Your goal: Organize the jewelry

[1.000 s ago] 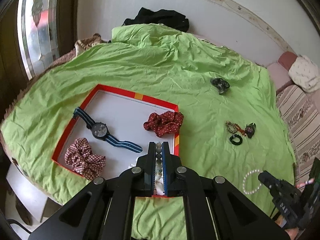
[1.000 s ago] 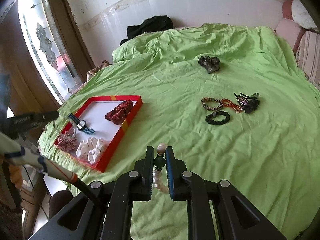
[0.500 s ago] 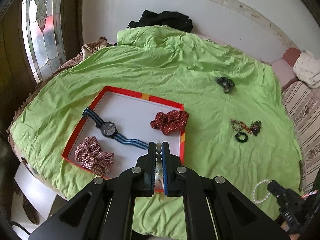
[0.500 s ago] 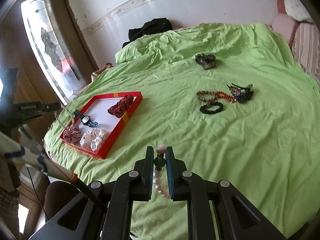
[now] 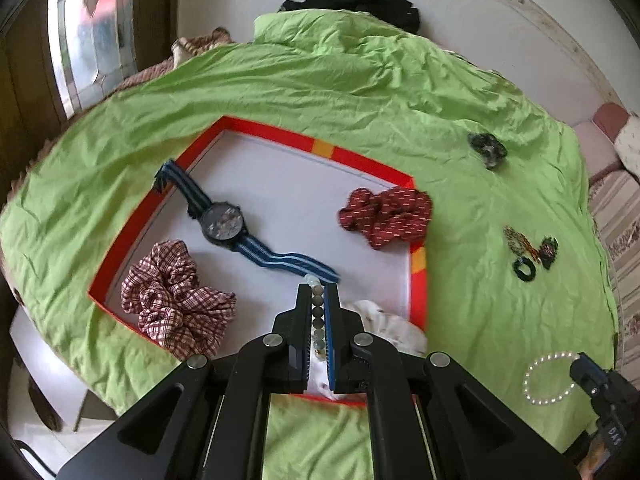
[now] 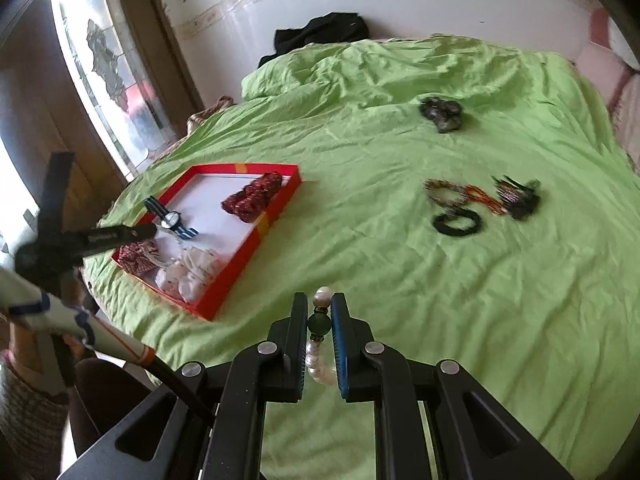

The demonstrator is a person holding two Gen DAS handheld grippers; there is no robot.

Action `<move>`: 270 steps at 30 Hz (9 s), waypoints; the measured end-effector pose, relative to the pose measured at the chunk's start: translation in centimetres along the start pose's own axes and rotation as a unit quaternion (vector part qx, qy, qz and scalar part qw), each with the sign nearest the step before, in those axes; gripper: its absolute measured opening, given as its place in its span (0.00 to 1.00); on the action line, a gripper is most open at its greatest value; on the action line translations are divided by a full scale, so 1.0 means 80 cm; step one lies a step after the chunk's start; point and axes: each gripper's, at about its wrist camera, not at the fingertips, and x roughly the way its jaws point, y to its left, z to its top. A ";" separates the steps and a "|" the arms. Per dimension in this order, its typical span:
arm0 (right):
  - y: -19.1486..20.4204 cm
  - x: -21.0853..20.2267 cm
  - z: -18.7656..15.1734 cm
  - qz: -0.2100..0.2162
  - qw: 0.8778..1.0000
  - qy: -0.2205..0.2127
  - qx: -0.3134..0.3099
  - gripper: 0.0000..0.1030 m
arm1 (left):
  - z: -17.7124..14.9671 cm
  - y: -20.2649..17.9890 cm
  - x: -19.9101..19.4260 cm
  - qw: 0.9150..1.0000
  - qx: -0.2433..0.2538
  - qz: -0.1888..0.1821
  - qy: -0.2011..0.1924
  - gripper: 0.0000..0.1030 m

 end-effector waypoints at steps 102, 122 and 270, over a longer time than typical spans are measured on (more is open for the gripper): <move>-0.343 0.052 0.086 -0.018 0.968 -0.031 0.250 0.49 | 0.024 -0.316 0.141 0.978 0.154 -0.121 0.068 0.41; -0.394 0.138 0.121 0.002 0.958 0.006 0.287 0.11 | 0.055 -0.402 0.277 0.974 0.187 -0.070 0.111 0.15; 0.194 0.344 0.206 0.022 0.993 0.111 -0.035 0.06 | 0.148 0.141 0.139 0.989 -0.147 0.008 -0.031 0.13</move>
